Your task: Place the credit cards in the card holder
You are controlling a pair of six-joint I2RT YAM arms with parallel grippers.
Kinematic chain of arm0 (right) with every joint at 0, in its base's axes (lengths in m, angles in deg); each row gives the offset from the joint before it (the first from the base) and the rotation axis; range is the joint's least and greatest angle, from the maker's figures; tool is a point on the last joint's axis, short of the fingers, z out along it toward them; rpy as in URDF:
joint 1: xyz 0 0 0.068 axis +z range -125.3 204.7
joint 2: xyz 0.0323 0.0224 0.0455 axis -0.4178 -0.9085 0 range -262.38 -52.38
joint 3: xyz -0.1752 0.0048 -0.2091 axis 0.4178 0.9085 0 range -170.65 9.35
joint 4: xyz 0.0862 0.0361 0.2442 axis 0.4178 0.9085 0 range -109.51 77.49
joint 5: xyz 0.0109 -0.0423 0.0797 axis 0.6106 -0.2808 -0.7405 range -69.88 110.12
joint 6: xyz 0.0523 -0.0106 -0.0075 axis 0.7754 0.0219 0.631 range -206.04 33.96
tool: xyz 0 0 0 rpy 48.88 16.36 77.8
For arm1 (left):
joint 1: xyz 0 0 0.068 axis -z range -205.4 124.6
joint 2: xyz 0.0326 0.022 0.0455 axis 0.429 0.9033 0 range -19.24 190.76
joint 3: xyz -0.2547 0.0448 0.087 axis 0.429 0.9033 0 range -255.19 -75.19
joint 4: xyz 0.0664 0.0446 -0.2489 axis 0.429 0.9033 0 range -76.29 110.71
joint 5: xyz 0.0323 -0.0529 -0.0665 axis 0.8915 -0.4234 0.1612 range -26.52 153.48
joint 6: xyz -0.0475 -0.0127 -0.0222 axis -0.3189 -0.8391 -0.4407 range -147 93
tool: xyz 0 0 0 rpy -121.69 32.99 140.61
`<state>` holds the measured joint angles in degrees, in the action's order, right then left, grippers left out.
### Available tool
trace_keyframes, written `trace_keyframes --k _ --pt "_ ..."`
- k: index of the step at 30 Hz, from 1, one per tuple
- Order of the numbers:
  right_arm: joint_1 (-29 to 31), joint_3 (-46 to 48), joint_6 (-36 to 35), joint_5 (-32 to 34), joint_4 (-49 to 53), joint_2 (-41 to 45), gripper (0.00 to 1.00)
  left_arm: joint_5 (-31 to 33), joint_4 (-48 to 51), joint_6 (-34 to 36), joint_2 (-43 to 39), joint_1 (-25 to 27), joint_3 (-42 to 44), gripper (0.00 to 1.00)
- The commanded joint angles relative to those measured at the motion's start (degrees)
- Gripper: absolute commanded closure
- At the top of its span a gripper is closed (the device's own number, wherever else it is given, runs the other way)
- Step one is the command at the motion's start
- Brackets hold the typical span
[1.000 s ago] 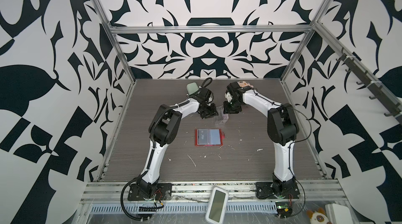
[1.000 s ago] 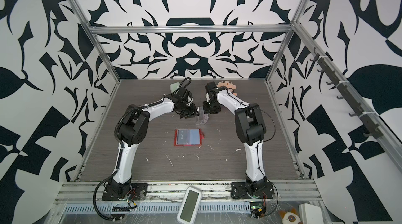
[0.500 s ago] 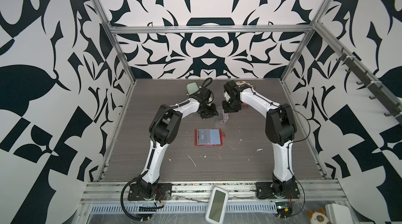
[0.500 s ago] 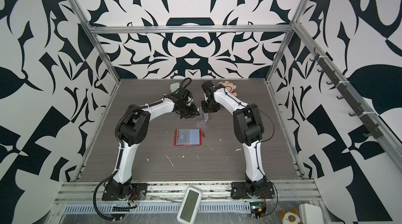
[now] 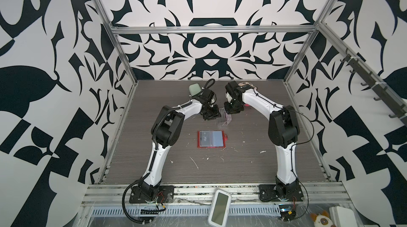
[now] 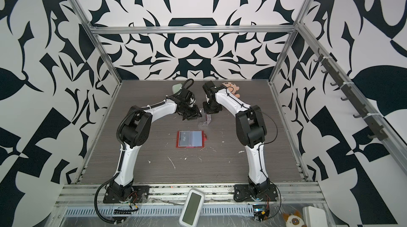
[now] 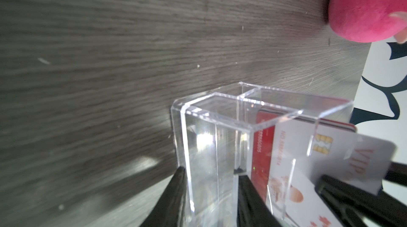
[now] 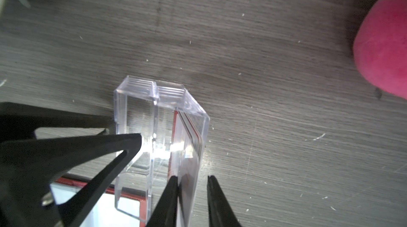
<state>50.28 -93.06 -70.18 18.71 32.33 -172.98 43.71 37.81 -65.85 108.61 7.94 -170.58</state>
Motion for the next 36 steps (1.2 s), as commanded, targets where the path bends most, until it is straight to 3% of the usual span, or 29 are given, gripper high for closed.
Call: trace_keyframes --k 1,11,27,36 --pt "0.1 -2.4 -0.6 2.6 2.7 2.0 0.76 1.8 3.5 -0.1 2.8 -0.3 0.2 0.62" --pt "0.5 -3.0 -0.8 3.7 3.7 2.2 0.76 1.7 3.4 -0.2 3.1 -0.3 0.2 0.62" --pt "1.1 -3.6 -1.1 4.6 4.6 2.3 1.0 1.3 3.4 -0.3 3.2 -0.3 0.3 0.62" --pt "1.0 2.4 0.8 -1.8 -3.2 8.3 1.0 -1.5 5.3 2.6 0.2 -0.3 -2.4 0.55"
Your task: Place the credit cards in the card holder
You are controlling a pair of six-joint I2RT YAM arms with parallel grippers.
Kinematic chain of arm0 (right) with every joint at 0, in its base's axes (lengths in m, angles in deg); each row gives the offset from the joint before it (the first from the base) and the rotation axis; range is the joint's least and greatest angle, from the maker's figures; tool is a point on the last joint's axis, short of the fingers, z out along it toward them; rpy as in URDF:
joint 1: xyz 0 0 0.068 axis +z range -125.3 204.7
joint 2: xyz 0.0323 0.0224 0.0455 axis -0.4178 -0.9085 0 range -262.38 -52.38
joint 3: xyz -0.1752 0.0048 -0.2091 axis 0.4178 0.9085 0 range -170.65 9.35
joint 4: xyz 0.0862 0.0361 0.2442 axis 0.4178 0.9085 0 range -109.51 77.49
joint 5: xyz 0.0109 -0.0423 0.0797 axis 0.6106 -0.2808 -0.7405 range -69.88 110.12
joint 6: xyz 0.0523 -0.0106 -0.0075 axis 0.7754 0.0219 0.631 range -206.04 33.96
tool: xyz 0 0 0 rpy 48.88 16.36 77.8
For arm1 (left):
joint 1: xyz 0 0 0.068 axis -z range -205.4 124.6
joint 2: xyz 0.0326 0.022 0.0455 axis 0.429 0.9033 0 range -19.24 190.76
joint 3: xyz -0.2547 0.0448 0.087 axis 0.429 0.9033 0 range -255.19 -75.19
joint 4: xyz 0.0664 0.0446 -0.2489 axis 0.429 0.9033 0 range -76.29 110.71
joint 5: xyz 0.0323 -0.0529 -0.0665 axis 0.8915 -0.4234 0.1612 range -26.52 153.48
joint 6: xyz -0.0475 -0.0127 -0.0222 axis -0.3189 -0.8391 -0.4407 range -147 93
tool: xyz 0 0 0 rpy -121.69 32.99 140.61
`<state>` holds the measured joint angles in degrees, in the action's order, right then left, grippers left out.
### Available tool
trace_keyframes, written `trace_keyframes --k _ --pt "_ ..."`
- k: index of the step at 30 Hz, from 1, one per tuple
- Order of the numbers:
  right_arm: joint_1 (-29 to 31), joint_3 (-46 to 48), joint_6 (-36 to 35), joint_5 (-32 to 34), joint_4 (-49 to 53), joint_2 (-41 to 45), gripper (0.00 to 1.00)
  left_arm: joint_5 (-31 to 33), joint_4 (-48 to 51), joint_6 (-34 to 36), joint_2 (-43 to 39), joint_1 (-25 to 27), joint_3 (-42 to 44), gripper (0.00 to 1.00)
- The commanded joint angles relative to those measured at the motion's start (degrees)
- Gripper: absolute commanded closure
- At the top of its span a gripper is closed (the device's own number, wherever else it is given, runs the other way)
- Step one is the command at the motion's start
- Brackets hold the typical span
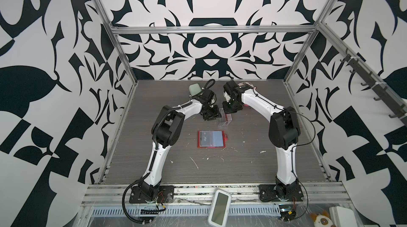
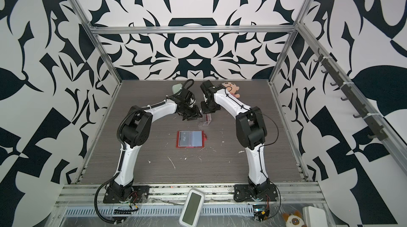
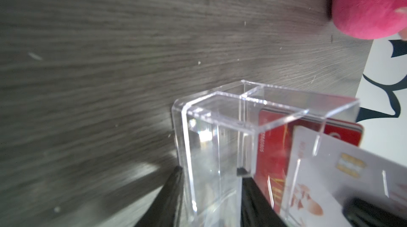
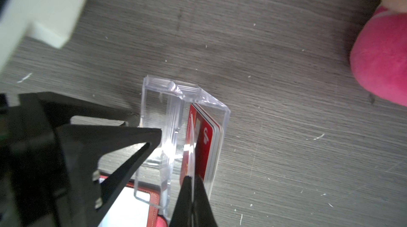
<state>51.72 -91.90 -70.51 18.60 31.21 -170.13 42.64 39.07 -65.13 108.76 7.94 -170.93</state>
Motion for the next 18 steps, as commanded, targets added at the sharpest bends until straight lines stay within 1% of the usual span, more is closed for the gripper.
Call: trace_keyframes --k 1,4,7,9,12,15,18 --pt "-0.4 2.1 1.4 -2.4 -3.1 6.4 1.0 -0.7 4.8 2.4 -0.4 -0.3 -2.9 0.53" --pt "-0.4 5.3 2.7 -3.7 -6.2 9.6 1.0 -0.7 7.5 4.7 -1.8 -0.3 -5.8 0.51" --pt "-0.5 8.4 3.3 -4.4 -8.2 12.8 1.0 0.8 10.4 7.1 -3.6 -0.3 -7.8 0.49" --pt "-0.5 10.5 3.3 -5.6 -9.4 14.7 1.0 2.5 11.5 8.3 -5.5 -0.3 -7.7 0.49" --pt "-0.5 14.9 3.3 -7.9 -12.5 18.2 1.0 4.8 11.2 9.7 -9.8 -0.3 -4.3 0.48" --pt "-0.5 19.2 3.0 -11.5 -15.7 21.7 1.0 7.6 9.7 10.5 -15.2 -0.3 1.4 0.47" --pt "-0.5 22.4 2.6 -13.4 -16.4 24.3 1.0 10.2 9.1 11.6 -20.4 -0.3 7.5 0.47"
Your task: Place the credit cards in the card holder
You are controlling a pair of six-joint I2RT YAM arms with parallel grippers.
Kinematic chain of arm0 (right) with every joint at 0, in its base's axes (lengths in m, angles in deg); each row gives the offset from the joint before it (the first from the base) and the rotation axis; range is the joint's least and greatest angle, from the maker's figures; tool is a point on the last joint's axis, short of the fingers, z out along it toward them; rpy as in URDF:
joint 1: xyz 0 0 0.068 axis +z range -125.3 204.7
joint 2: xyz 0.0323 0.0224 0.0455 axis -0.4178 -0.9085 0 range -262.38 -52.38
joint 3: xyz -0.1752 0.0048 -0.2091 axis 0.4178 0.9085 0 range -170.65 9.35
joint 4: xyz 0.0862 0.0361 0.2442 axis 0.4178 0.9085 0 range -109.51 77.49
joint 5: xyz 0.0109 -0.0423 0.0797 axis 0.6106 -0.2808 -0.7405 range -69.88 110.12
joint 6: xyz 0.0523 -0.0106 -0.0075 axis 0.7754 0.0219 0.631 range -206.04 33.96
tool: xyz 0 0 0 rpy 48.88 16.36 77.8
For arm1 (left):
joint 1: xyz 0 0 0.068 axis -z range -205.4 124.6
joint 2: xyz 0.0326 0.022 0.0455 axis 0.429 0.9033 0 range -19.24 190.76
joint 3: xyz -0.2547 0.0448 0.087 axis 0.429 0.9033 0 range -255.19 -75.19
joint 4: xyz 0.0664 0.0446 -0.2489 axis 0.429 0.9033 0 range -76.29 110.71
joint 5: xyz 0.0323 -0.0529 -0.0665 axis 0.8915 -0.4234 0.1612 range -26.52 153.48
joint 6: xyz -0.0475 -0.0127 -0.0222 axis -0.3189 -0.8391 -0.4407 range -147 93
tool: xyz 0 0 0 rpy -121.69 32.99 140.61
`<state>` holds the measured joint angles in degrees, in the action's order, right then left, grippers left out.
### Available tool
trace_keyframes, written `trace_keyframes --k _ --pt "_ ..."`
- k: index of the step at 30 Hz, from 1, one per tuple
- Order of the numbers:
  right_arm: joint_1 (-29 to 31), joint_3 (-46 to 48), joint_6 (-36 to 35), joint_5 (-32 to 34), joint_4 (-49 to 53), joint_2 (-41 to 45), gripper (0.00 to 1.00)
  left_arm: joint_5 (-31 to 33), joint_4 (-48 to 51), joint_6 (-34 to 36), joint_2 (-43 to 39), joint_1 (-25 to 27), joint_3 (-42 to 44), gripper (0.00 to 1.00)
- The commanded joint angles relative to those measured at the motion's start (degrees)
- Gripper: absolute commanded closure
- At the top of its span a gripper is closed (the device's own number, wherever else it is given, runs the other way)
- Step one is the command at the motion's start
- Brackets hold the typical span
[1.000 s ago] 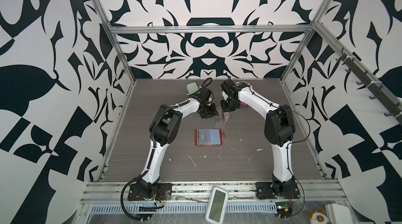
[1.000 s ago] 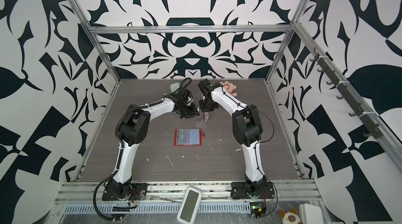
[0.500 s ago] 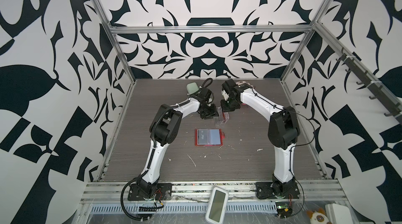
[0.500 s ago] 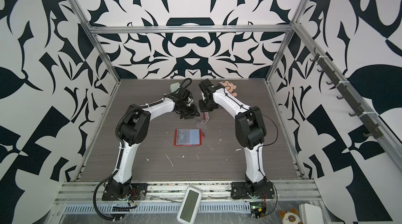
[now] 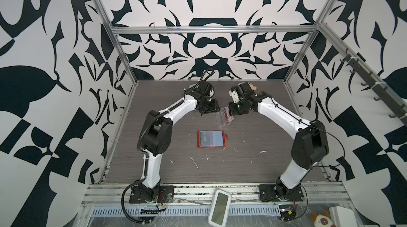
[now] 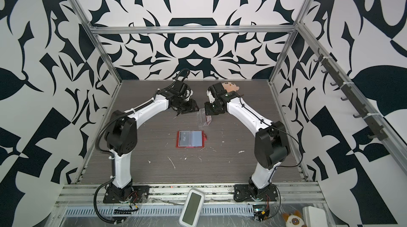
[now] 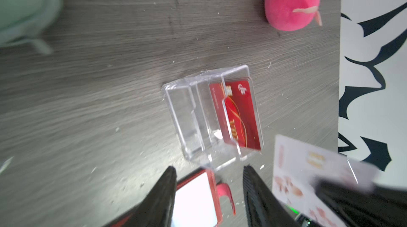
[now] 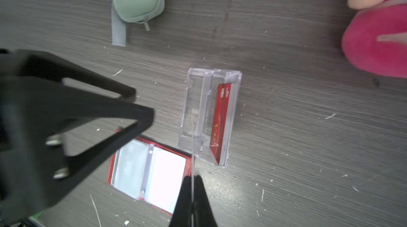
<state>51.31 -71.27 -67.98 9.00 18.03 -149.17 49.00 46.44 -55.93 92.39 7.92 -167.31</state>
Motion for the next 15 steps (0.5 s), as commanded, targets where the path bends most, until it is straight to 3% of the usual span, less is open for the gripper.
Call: trace_keyframes --k 1,7,15 --pt "0.0 2.7 0.0 -4.4 -3.3 4.0 1.0 4.9 1.8 2.7 -5.8 -0.3 6.0 0.47" --pt "0.5 10.0 0.0 -8.4 -5.8 7.7 1.0 8.0 0.9 2.4 -14.7 -0.6 18.8 0.48" --pt "4.1 15.0 2.0 -10.9 -9.1 7.9 1.0 5.2 -4.2 -1.7 -21.1 -1.6 34.3 0.5"
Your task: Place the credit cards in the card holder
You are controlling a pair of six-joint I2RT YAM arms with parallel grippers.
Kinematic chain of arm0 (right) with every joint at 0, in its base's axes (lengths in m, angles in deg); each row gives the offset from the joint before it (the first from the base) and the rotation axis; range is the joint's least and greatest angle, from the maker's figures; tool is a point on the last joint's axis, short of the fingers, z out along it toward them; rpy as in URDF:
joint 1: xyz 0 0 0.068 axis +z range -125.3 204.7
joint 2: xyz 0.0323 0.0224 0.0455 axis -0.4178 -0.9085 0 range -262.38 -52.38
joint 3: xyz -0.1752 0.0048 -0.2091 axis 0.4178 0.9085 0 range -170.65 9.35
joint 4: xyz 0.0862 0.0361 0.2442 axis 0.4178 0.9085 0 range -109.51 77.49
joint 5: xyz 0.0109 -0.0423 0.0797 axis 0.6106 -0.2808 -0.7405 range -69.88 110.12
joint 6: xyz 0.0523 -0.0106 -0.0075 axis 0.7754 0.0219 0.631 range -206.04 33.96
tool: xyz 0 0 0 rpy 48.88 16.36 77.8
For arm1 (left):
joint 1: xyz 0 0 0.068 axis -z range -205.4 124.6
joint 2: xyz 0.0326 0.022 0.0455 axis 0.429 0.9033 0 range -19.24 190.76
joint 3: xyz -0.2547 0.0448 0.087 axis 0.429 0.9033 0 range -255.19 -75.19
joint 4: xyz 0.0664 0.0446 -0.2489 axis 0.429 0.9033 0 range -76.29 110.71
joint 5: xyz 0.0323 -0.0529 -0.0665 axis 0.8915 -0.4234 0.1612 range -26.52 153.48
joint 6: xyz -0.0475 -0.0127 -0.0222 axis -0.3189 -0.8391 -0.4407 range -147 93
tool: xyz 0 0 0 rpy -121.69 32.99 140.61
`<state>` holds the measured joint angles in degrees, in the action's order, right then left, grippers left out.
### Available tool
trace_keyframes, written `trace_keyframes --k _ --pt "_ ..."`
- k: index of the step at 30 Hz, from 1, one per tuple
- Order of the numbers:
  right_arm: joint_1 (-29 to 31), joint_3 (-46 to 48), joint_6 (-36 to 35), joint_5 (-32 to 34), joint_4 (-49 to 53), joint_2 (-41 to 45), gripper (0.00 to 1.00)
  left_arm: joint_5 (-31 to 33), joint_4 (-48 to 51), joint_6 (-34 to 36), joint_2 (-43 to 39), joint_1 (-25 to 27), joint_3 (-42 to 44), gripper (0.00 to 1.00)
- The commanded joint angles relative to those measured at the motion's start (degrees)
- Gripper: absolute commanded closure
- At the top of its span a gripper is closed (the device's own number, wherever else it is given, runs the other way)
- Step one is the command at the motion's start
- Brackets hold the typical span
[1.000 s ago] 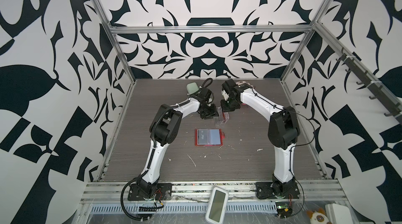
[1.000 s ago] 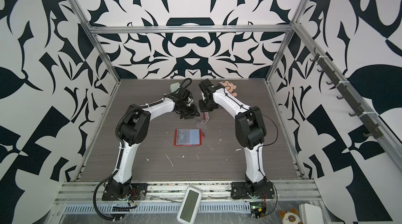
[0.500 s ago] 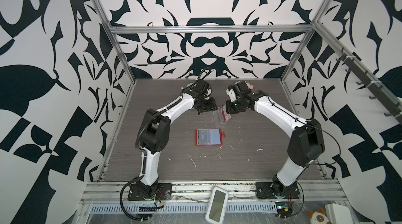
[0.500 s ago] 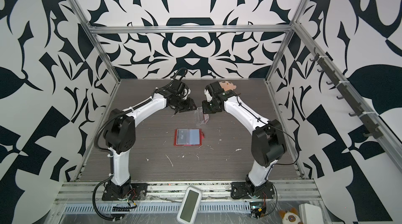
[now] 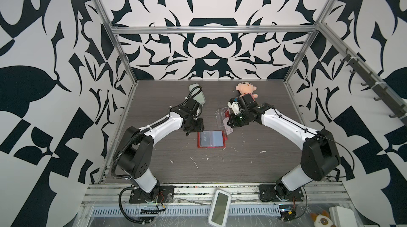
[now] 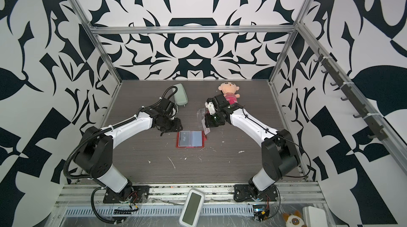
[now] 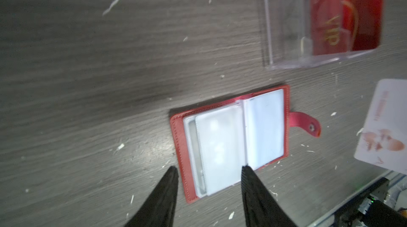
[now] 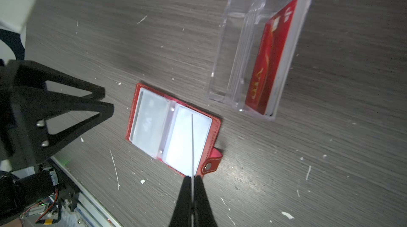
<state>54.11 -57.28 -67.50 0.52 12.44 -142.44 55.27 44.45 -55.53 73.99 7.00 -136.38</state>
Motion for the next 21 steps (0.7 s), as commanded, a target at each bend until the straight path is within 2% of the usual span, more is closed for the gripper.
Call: trace_keyframes --k 1,8,21 --pt "1.7 1.4 2.1 -2.8 -4.3 0.9 1.0 -1.6 -3.4 -2.7 -3.2 -0.8 4.9 0.51" --pt "3.3 4.9 7.4 -6.4 -10.3 -2.1 1.0 -5.8 -12.1 -6.6 -5.0 -1.2 13.8 0.53" --pt "5.0 7.2 12.9 -11.4 -18.3 -8.8 1.0 -7.2 -18.0 -9.6 -1.8 -1.2 17.5 0.64"
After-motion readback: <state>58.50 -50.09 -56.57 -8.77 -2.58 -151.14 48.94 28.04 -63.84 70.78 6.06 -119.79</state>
